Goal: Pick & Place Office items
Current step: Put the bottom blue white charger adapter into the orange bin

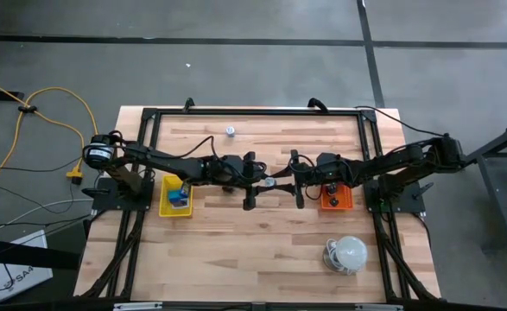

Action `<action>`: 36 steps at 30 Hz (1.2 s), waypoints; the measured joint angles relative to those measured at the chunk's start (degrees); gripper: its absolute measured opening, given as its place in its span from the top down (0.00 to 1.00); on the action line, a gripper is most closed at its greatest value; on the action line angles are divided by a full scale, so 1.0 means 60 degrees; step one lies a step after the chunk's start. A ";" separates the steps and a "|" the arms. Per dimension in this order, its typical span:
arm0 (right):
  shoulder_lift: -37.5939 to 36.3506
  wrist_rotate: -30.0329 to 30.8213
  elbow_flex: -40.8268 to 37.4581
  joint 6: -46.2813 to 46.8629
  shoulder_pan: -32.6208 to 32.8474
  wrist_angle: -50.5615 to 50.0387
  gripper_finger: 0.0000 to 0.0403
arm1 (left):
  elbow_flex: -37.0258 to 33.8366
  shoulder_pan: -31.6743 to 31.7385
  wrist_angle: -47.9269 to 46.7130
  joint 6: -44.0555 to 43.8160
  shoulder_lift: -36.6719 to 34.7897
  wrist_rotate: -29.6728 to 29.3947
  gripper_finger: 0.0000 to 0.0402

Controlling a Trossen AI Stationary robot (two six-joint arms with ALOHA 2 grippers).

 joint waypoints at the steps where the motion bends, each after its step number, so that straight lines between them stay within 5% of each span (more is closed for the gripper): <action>1: 0.0000 0.0000 0.0000 0.0000 0.0000 -0.0004 0.70 | 0.0000 0.0000 0.0002 0.0000 0.0000 0.0000 0.66; 9: -0.0003 -0.0027 0.0000 0.0011 0.0000 -0.0007 0.71 | -0.0004 0.0000 0.0073 -0.0066 0.0000 0.0000 0.65; 18: -0.0002 -0.0069 0.0000 0.0025 0.0000 -0.0009 0.71 | -0.0004 0.0000 0.0197 -0.0029 0.0007 0.0044 0.51; 36: 0.0000 -0.0063 0.0000 0.0080 0.0007 -0.0363 0.71 | -0.0004 0.0013 0.0103 -0.0036 0.0007 0.0514 0.50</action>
